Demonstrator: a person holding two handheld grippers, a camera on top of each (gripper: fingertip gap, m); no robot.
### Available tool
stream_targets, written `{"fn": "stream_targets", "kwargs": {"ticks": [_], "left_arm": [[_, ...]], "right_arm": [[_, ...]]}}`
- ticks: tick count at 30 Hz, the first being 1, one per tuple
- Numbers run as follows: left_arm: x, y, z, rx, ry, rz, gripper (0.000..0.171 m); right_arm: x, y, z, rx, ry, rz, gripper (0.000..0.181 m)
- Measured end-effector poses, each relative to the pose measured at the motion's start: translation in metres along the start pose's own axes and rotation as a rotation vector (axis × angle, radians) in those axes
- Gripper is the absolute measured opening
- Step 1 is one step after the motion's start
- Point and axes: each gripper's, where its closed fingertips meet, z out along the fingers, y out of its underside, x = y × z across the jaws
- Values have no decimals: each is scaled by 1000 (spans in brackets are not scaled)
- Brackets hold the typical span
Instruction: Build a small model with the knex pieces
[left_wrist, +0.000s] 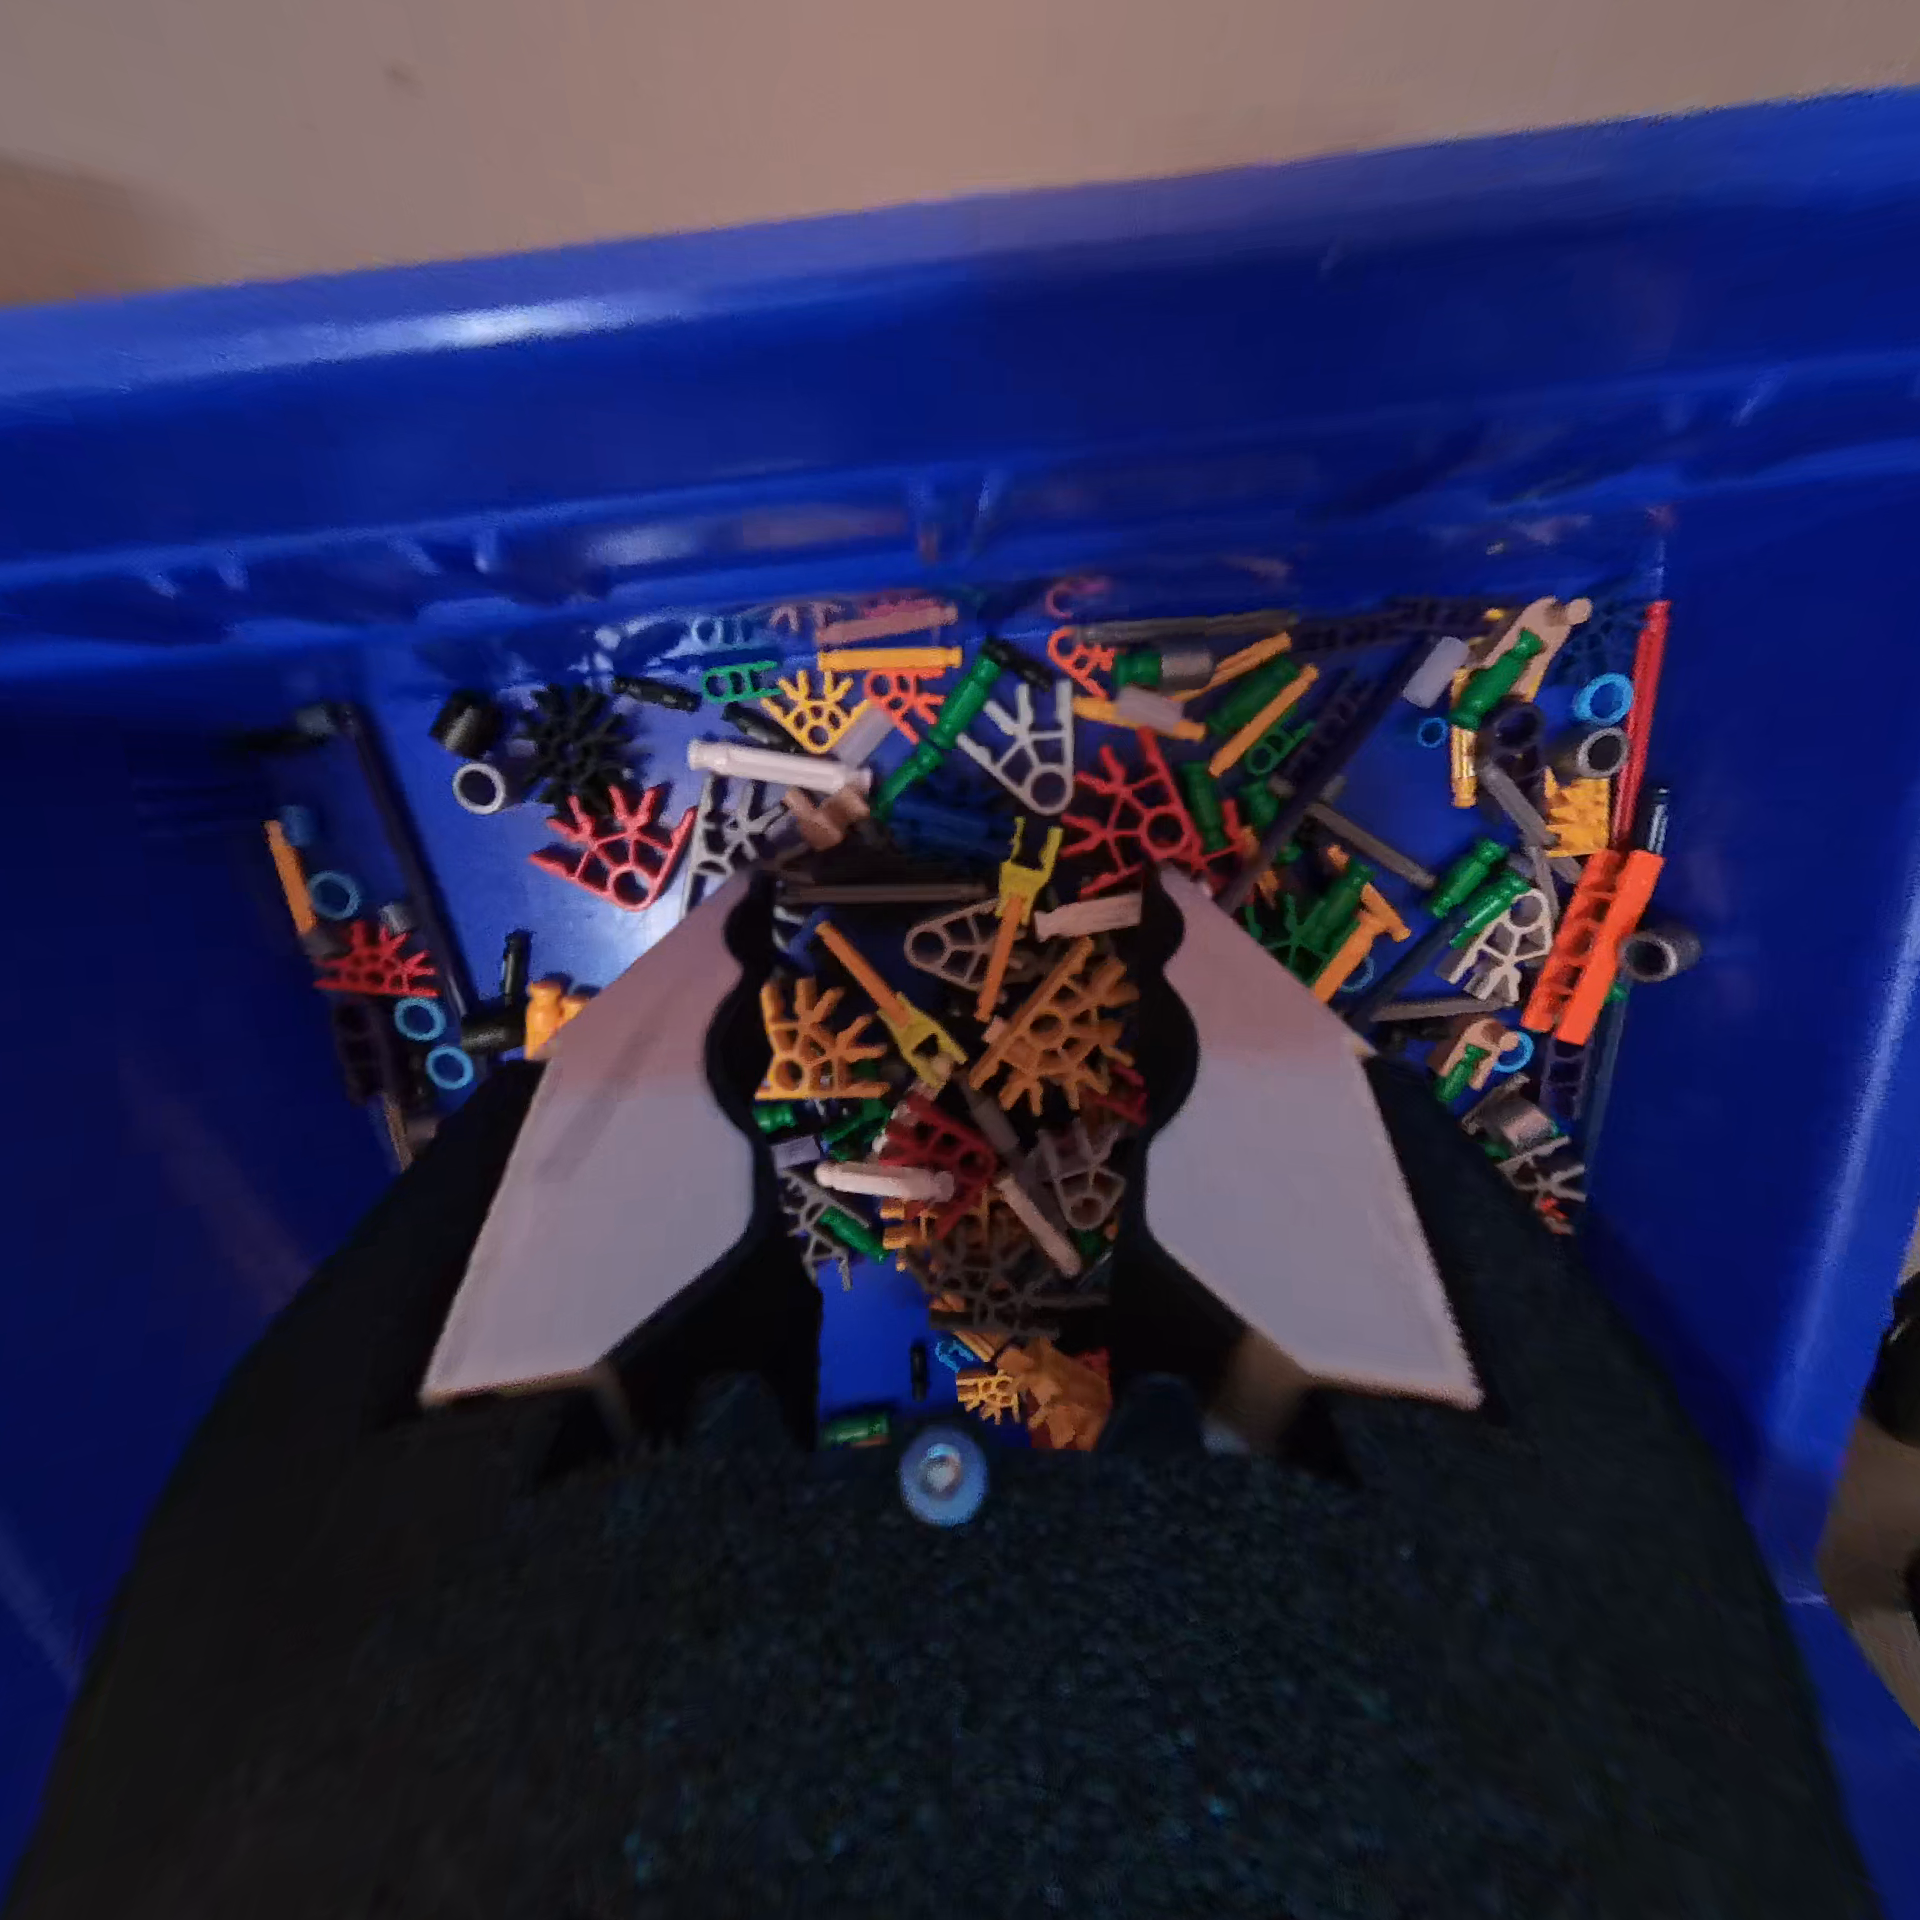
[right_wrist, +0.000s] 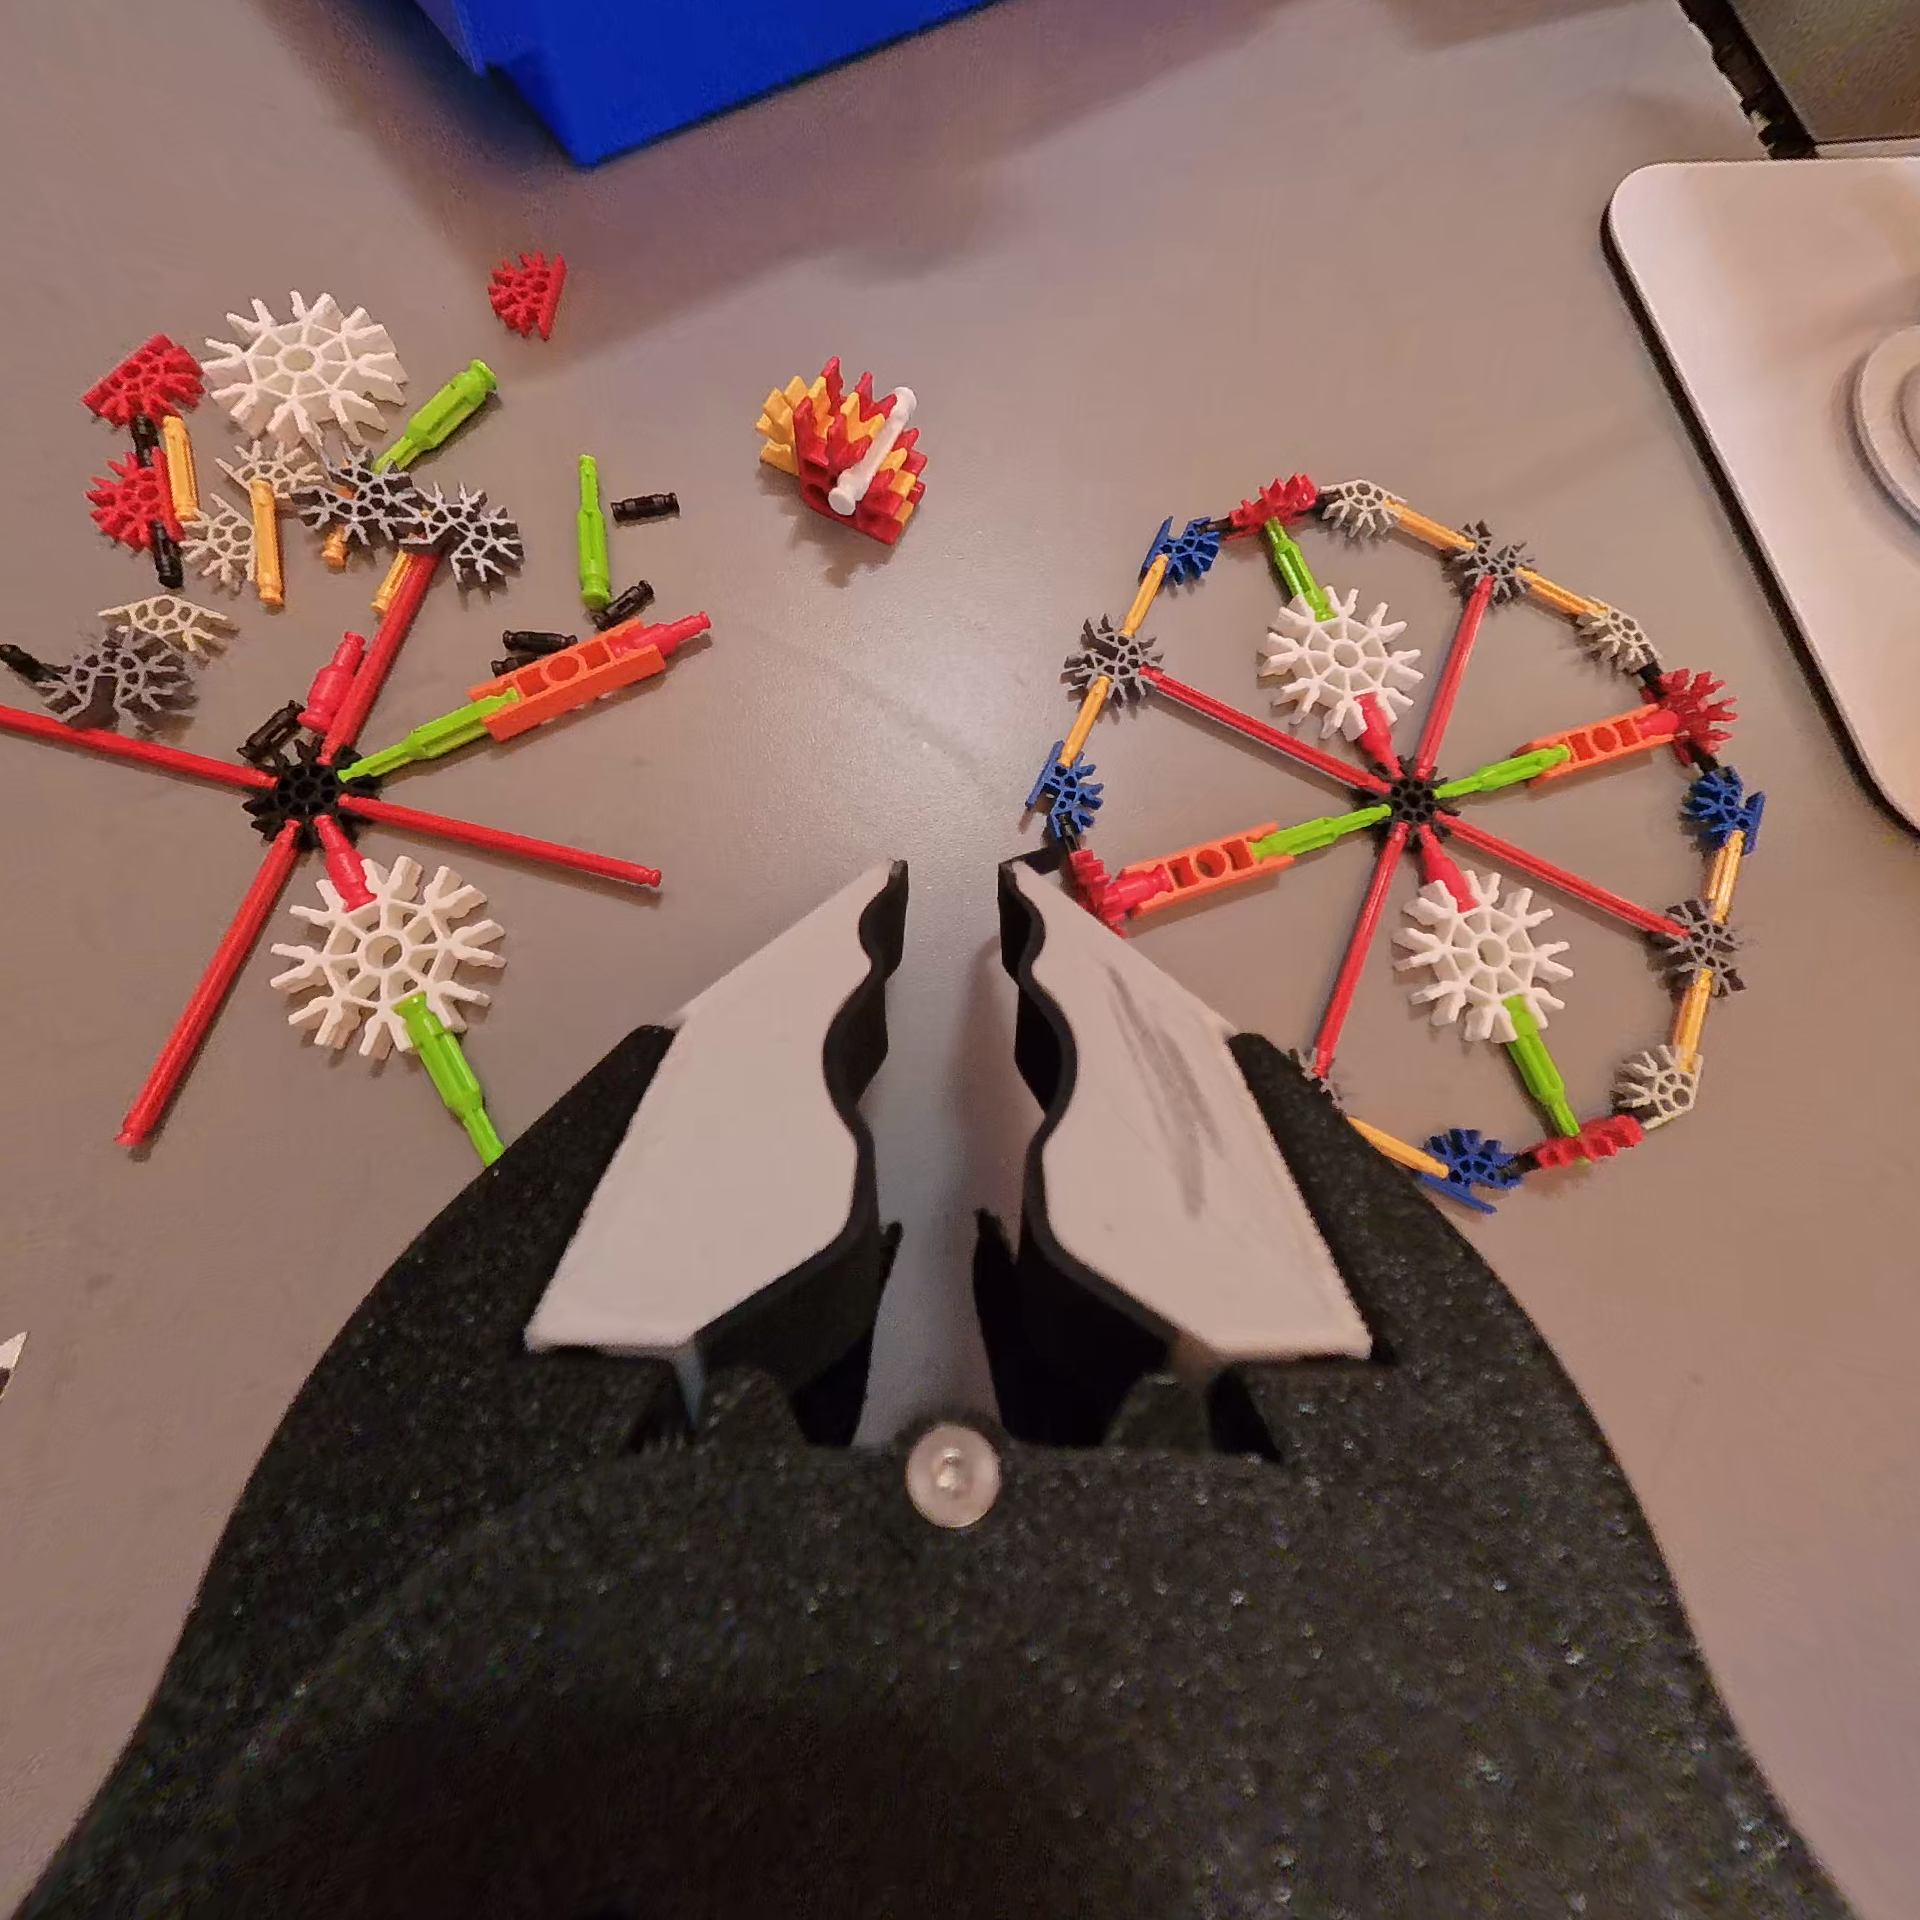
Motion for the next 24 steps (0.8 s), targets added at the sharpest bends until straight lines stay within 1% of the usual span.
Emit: {"fn": "stream_targets", "kwargs": {"ticks": [1,2,3,5,7,9,14,17,20,24], "left_arm": [[0,-3,0,12,2,8,67],[-3,-5,0,18,-12,12,60],[-4,-4,0,18,-11,7,60],[-5,-4,0,33,-11,5,39],[-13,4,2,-1,-54,10,29],[-16,1,-1,14,-76,18,20],[-16,-6,-3,43,-76,4,23],[-17,-3,3,14,-87,18,17],[-19,-6,2,33,-96,22,13],[-21,-8,-2,56,-108,26,13]], "right_arm": [[0,0,0,-1,-1,1,17],[0,1,1,-2,-1,1,17],[0,1,1,-3,-1,0,17],[0,1,0,-2,-1,0,17],[0,1,0,-2,0,-1,17],[0,1,0,-3,1,0,17],[0,0,-1,0,3,-2,17],[0,0,-2,0,4,-4,17],[0,0,-2,1,4,-5,17],[0,0,-2,0,3,-6,17]]}}
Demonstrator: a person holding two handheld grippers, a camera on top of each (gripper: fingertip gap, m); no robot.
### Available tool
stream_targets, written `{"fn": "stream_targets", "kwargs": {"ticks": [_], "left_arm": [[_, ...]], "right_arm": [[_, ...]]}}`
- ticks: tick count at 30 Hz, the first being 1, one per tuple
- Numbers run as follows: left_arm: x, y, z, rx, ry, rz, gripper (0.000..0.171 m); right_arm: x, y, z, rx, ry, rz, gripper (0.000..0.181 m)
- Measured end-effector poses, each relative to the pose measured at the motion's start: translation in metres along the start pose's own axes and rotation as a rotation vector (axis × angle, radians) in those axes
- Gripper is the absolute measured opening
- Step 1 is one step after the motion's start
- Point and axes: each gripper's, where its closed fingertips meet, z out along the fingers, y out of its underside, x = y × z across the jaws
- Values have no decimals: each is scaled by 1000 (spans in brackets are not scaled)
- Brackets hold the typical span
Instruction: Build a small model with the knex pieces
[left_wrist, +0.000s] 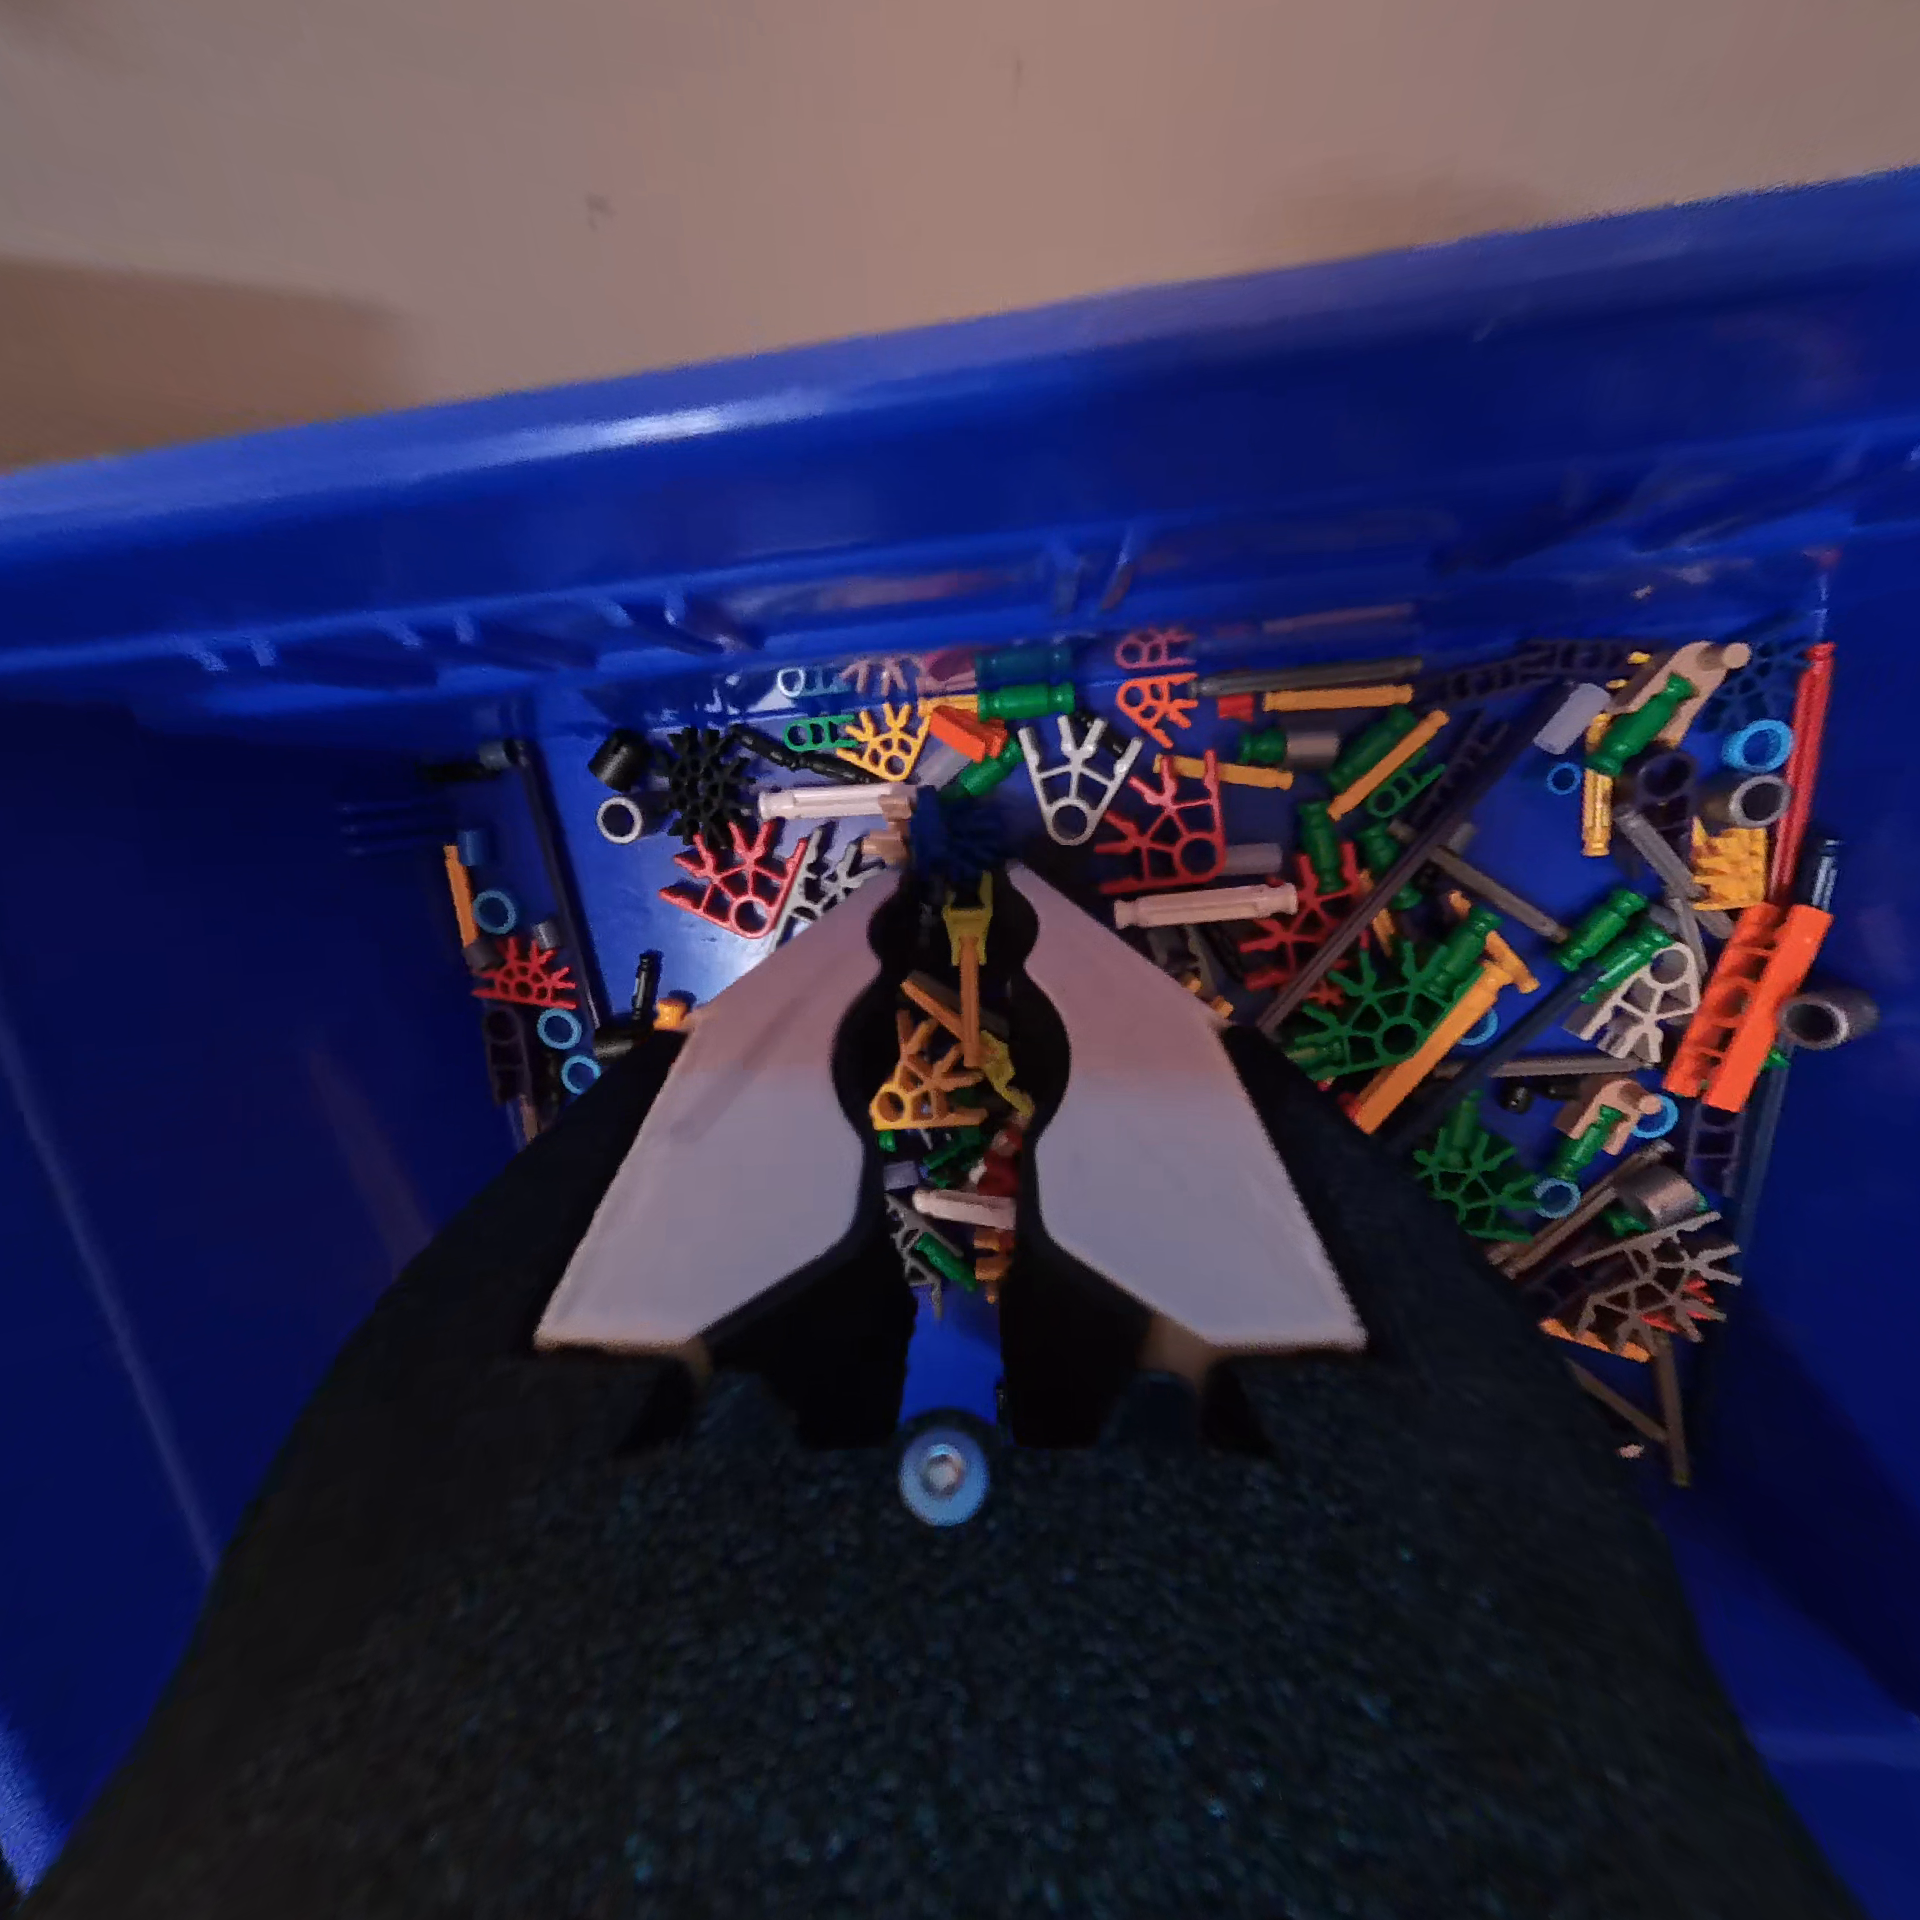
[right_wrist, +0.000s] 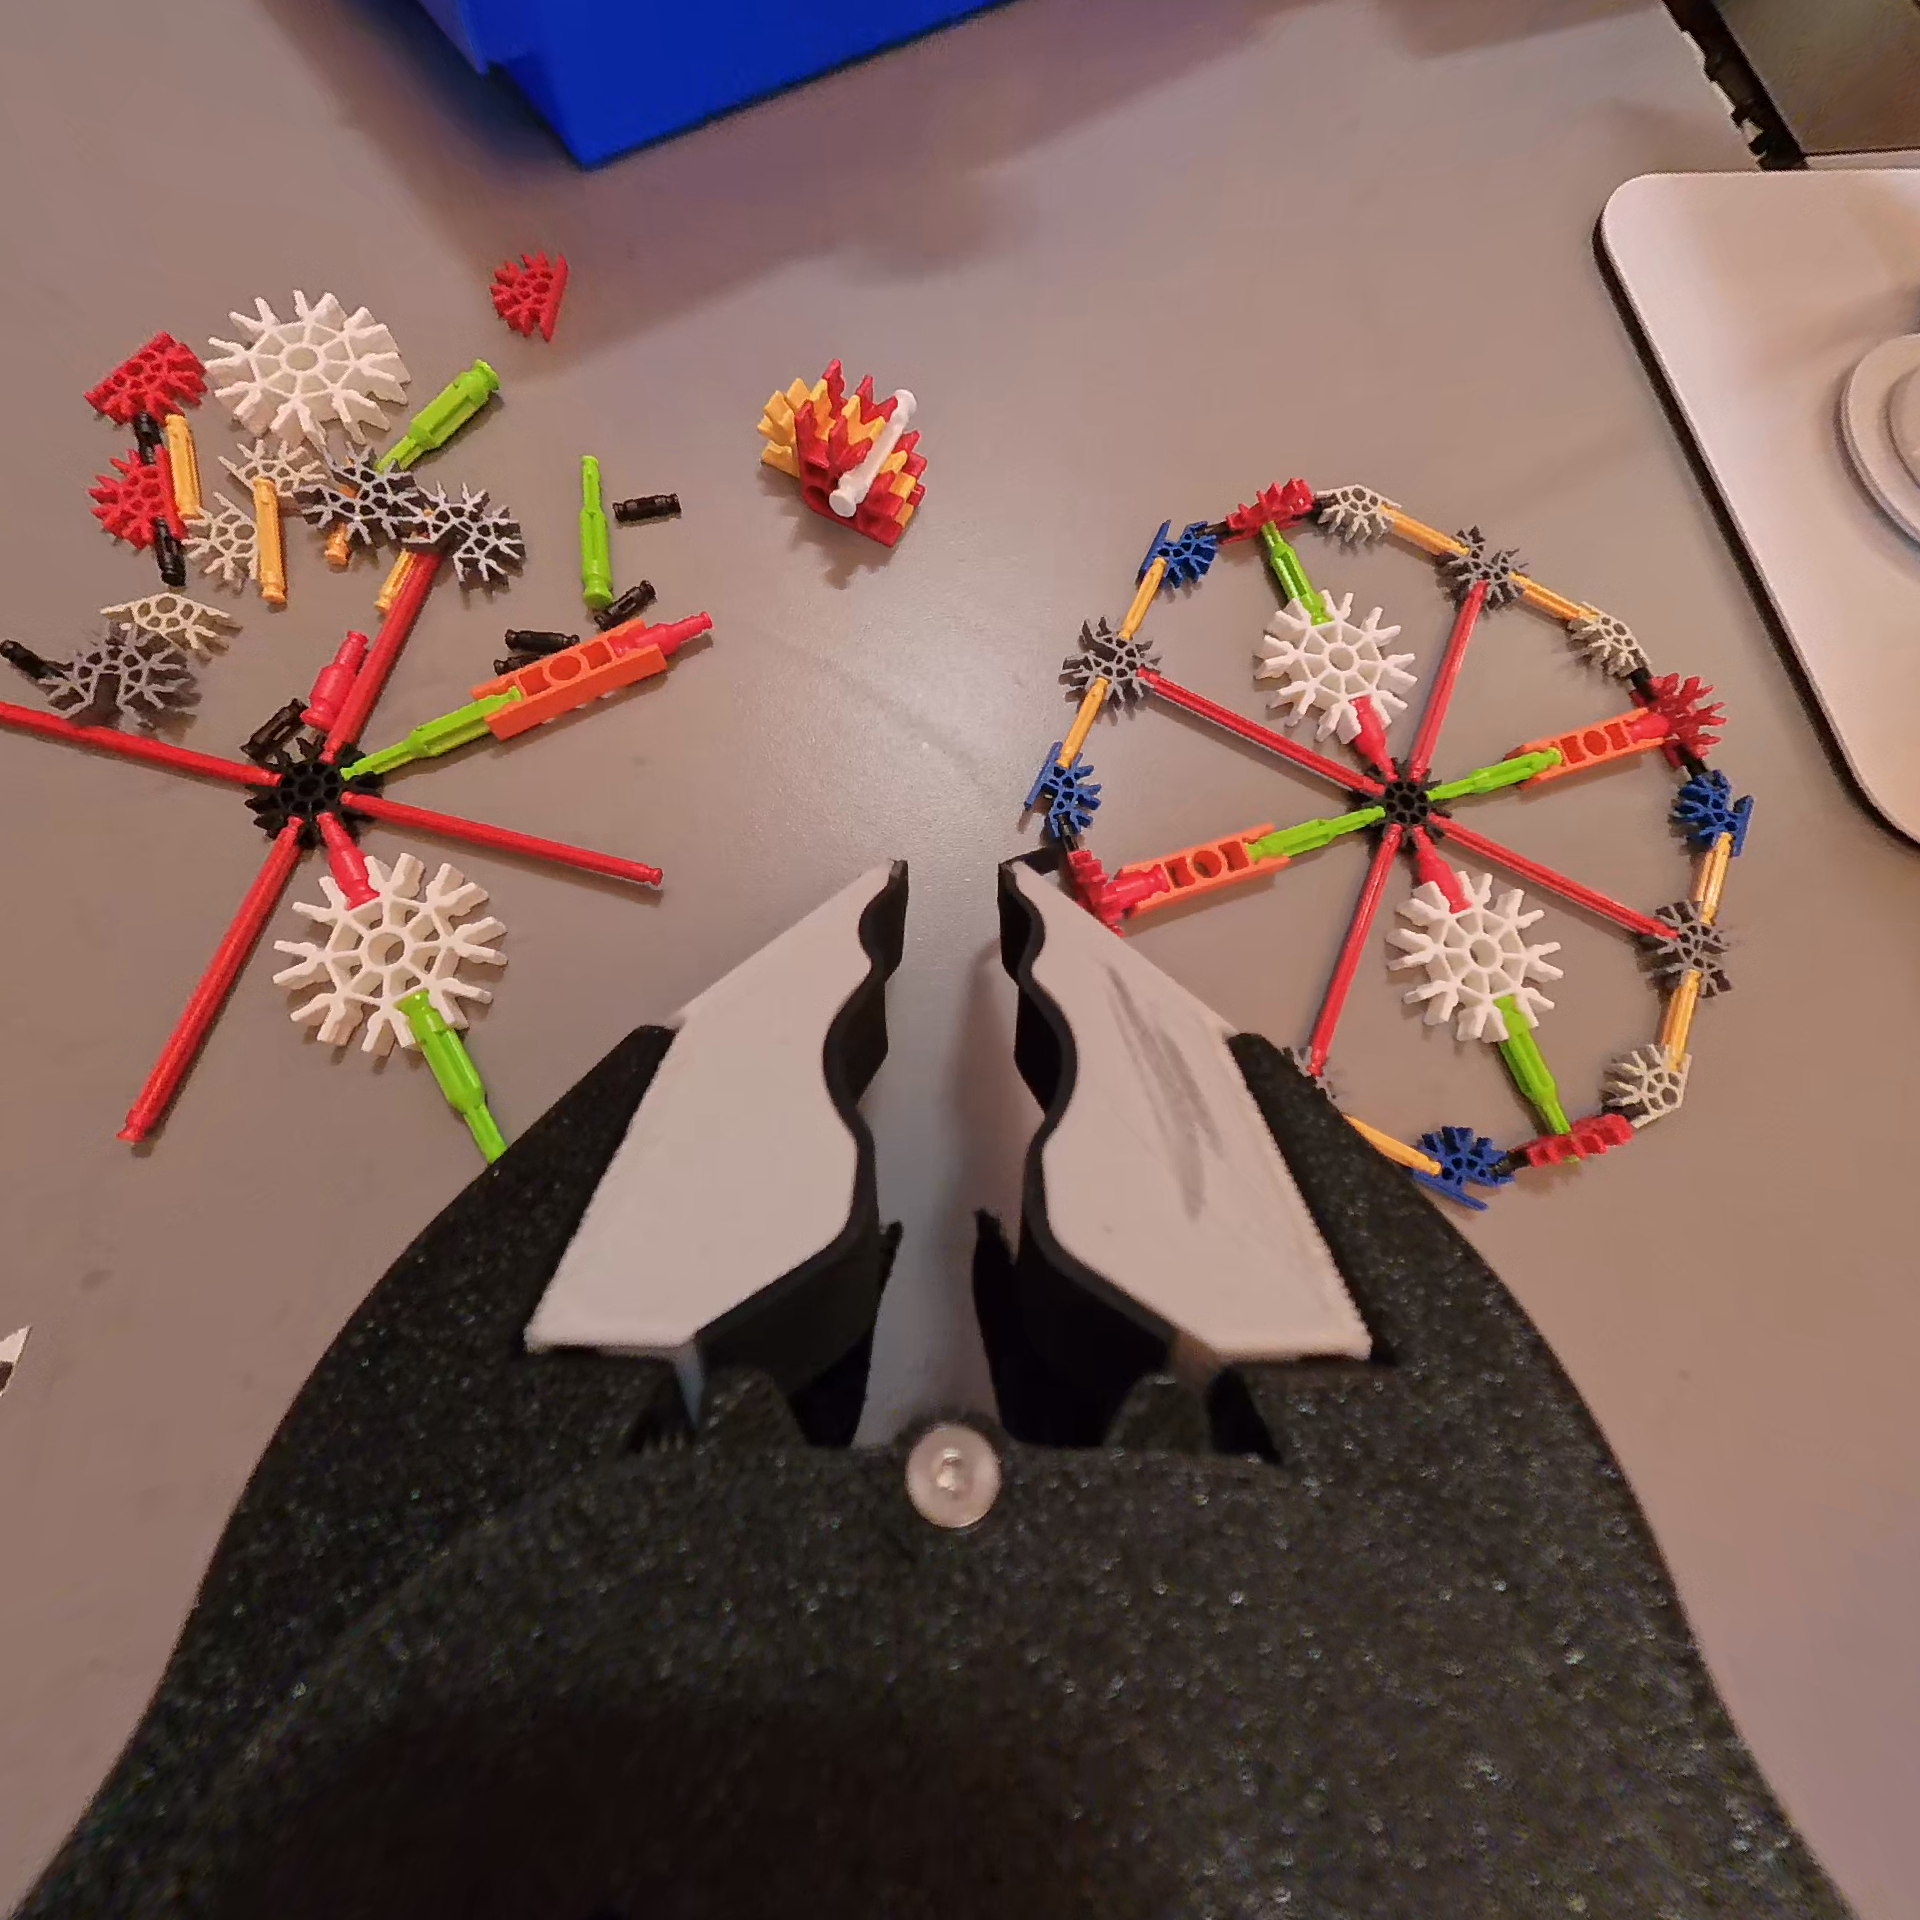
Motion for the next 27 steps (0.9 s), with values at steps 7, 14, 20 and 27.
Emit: {"fn": "stream_targets", "kwargs": {"ticks": [7,14,20,27], "left_arm": [[3,-18,-18,99,1,16,13],[24,-60,-72,256,-48,123,12],[56,-81,-107,319,-112,214,12],[147,-89,-103,266,-58,410,12]], "right_arm": [[1,-1,-1,3,4,-1,17],[1,-8,-4,47,-3,4,17],[-6,-27,-12,143,-19,-19,17],[-5,-25,-11,147,-26,-4,17]]}}
